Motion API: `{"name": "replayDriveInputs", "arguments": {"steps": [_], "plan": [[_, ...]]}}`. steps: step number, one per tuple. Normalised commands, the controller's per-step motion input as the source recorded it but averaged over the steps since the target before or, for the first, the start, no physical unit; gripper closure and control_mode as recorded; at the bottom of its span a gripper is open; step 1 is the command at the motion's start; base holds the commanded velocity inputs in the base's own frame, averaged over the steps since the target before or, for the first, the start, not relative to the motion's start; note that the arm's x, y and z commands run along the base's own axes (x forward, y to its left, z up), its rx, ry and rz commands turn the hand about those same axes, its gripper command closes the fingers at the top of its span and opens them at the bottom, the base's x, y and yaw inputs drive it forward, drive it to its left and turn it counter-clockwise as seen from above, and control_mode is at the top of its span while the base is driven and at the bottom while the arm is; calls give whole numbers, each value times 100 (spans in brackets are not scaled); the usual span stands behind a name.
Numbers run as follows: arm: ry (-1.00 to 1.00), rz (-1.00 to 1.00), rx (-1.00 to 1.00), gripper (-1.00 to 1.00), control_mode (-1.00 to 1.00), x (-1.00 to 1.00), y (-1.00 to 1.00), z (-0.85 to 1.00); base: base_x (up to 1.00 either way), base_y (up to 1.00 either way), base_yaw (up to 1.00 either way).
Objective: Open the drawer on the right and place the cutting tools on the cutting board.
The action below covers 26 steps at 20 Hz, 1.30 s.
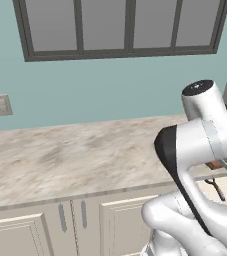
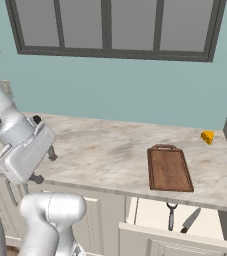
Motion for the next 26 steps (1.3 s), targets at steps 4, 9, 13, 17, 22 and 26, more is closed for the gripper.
{"name": "replayDriveInputs", "arguments": {"steps": [4,9,13,17,22,26], "plan": [[27,26,1,-100,-100,54,-100,-44,0,0,0],[20,25,10,-100,-100,18,-100,-60,0,0,0],[8,17,24,-100,-100,8,-100,-63,0,0,0],[5,-1,24,-100,-100,1,-67,-19,0,0,0],[0,0,0,-100,-100,0,0,0,0,0,0],[0,-6,6,-100,-100,0,-34,0,0,0,0]]}}
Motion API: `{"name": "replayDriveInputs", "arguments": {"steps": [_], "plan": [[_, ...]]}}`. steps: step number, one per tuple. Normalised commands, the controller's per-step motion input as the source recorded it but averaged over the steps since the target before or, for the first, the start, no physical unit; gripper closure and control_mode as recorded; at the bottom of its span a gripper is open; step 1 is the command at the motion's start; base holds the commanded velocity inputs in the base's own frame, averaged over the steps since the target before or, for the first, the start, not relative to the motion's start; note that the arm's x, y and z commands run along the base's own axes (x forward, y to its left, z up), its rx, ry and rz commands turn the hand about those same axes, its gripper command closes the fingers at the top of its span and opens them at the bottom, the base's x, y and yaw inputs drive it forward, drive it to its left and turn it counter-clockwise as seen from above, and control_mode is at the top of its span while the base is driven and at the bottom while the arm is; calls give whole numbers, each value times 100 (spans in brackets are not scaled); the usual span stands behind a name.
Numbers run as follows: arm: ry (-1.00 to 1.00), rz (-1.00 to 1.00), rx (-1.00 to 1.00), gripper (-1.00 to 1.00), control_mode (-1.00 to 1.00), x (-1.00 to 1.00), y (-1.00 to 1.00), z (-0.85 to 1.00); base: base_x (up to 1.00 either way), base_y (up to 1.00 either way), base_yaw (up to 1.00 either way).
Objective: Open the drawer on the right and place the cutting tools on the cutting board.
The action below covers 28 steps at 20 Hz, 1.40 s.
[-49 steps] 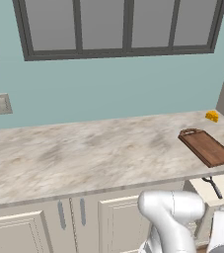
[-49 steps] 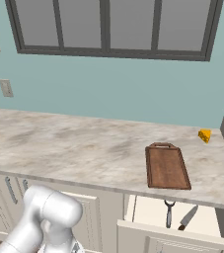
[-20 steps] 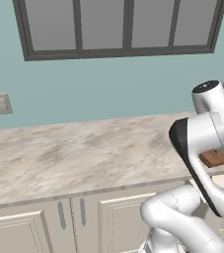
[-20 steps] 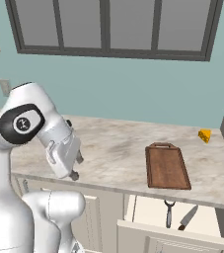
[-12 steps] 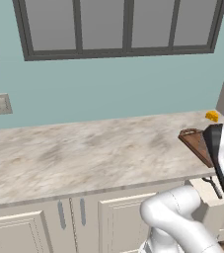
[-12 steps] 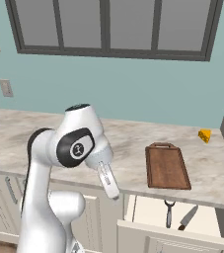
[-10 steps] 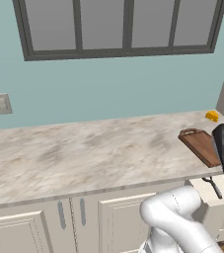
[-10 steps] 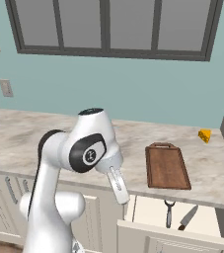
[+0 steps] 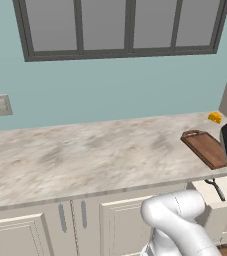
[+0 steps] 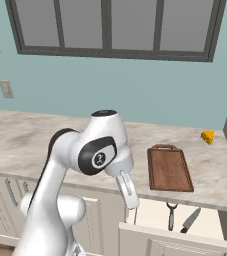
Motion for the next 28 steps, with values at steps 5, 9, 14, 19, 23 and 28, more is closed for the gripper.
{"name": "replayDriveInputs", "arguments": {"steps": [5,9,14,19,23,28], "plan": [[1,-10,8,-100,-100,0,-38,0,0,0,0],[4,-15,7,-100,-100,6,-52,0,0,0,0],[0,-8,10,-100,-100,4,-51,0,0,0,0],[0,0,5,-100,-100,6,-43,-12,0,0,0],[0,0,2,-100,-100,23,-38,-11,0,0,0],[0,0,5,-100,-100,11,-37,-5,0,0,0]]}}
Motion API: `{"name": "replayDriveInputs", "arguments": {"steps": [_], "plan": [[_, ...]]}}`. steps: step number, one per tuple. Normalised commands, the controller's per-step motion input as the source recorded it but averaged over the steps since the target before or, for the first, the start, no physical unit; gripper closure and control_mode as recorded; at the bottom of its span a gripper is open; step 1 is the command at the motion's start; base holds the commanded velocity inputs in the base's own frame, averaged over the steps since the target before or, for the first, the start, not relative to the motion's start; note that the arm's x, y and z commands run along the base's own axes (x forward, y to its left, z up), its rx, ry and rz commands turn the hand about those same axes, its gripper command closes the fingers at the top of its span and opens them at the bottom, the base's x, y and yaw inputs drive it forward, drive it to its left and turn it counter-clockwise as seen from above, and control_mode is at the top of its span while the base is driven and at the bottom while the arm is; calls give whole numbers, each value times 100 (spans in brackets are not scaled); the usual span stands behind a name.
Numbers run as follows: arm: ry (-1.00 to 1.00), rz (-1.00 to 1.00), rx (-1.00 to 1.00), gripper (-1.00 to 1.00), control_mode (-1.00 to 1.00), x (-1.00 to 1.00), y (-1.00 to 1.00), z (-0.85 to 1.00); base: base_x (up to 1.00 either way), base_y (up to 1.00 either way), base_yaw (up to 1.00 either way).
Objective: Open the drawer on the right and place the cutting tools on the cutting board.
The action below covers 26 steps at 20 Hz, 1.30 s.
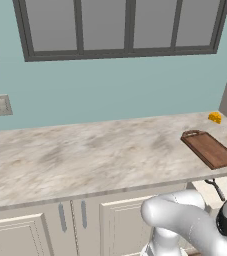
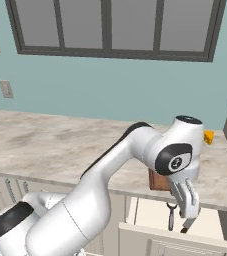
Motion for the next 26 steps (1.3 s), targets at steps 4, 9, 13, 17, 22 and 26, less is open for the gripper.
{"name": "replayDriveInputs", "arguments": {"steps": [4,9,13,17,22,26], "plan": [[0,0,8,-100,-100,1,-45,-12,0,0,0],[-6,0,13,-100,-100,0,-48,-45,0,0,0],[-10,0,10,-100,-100,22,-6,-30,0,0,0],[-4,0,0,-100,-100,32,0,-34,0,0,0],[-1,0,-2,-100,-100,24,0,-33,0,0,0],[9,0,-6,-100,-100,-29,-2,-58,0,0,0]]}}
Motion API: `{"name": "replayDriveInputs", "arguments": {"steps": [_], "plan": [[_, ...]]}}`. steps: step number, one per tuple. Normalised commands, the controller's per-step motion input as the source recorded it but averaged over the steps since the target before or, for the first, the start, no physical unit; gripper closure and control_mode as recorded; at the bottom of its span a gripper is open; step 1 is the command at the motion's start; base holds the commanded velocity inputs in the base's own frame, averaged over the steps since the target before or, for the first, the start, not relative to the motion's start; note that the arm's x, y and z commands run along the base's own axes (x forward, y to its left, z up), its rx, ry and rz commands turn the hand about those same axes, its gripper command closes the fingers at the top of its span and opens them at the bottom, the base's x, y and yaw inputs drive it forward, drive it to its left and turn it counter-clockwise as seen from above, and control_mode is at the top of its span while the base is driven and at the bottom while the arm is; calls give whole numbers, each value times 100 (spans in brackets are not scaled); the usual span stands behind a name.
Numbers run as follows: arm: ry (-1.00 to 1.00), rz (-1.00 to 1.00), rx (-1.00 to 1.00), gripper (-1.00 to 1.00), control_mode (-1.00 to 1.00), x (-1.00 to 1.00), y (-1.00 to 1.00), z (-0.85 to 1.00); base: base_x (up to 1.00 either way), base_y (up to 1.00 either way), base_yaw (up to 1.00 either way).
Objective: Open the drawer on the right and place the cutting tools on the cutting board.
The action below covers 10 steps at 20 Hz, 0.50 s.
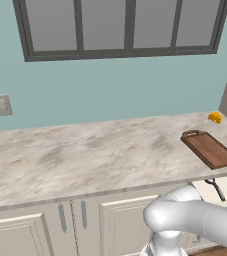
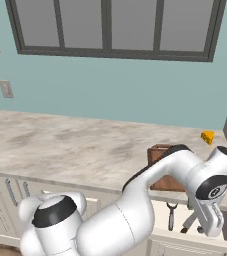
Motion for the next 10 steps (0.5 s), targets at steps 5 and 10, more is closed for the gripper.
{"name": "replayDriveInputs", "arguments": {"steps": [5,10], "plan": [[7,-6,1,-100,-100,-27,-5,-33,0,0,0],[1,0,1,-100,-100,0,0,-13,0,0,0]]}}
